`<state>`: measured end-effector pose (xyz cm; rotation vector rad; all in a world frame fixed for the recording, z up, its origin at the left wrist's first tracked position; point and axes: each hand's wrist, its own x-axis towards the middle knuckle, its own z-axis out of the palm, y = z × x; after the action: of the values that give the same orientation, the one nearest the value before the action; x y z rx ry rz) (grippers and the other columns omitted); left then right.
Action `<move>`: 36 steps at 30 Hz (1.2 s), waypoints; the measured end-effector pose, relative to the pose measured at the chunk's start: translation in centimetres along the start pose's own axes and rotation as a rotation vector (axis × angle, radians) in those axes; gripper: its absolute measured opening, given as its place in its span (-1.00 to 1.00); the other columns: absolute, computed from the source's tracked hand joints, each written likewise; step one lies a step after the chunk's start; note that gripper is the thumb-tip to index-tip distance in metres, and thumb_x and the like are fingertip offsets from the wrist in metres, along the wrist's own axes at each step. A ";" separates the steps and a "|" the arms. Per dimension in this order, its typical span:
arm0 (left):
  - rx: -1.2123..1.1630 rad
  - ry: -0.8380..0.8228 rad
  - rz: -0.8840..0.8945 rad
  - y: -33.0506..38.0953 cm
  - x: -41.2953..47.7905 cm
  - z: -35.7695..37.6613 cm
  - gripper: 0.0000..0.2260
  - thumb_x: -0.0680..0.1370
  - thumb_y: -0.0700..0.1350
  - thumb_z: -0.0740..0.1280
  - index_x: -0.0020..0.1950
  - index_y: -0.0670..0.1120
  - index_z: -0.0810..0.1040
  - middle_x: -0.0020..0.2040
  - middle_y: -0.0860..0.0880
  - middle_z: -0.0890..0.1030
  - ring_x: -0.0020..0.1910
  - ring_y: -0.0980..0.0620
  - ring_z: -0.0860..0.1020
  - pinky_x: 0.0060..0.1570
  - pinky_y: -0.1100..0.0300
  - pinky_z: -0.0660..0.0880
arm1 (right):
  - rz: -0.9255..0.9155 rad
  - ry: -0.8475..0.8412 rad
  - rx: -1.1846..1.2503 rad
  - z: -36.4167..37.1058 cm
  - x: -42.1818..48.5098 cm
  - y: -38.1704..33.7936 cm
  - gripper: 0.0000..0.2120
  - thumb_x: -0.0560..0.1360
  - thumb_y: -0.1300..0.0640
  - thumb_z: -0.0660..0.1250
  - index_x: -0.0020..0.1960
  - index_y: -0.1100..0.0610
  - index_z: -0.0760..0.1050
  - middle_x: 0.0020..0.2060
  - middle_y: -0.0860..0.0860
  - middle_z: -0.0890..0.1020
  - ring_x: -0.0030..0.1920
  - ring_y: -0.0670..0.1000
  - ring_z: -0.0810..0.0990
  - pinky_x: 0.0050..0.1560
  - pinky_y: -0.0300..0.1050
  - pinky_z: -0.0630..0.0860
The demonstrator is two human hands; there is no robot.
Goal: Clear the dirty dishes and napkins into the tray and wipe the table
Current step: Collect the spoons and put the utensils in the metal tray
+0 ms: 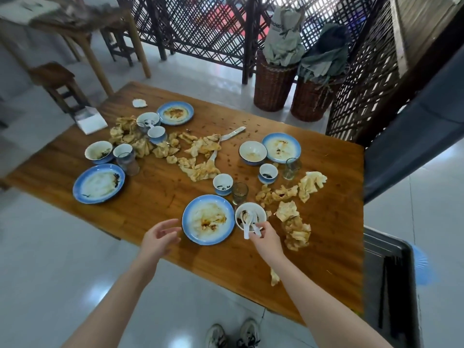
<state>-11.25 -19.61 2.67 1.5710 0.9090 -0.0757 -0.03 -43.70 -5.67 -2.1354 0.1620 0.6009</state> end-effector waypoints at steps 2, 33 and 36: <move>-0.007 0.006 -0.009 -0.4 0.0 -0.4 -0.77 0.58 -0.19 0.31 0.23 -0.02 0.52 0.12 -0.07 0.62 0.08 -0.09 0.59 0.01 0.05 0.49 | 0.017 0.003 0.001 0.4 0.3 -0.3 -0.76 0.51 0.03 0.33 0.16 -0.02 0.43 -0.04 -0.12 0.52 -0.18 -0.06 0.57 -0.22 -0.11 0.55; -0.095 -0.019 -0.012 2.6 1.5 -2.5 -0.81 0.62 -0.14 0.27 0.22 0.04 0.51 0.07 0.03 0.62 0.06 0.00 0.59 0.04 0.07 0.49 | 0.004 0.101 0.220 -2.3 -1.1 -6.1 -0.84 0.53 0.24 0.31 0.02 0.01 0.56 0.07 0.11 0.62 -0.25 -0.08 0.65 -0.42 -0.38 0.43; -0.118 -0.002 -0.017 3.0 1.8 -2.3 -0.81 0.61 -0.14 0.29 0.20 0.05 0.51 0.06 0.03 0.62 0.04 0.01 0.59 -0.02 0.10 0.49 | -0.022 0.080 0.238 -2.9 -0.7 -7.1 -0.82 0.53 0.24 0.31 0.11 0.10 0.57 -0.01 0.08 0.65 -0.33 -0.09 0.65 -0.40 -0.34 0.46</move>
<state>-9.30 -16.53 4.68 1.4534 0.9098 -0.0348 2.75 -41.80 1.23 -1.9283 0.2419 0.4589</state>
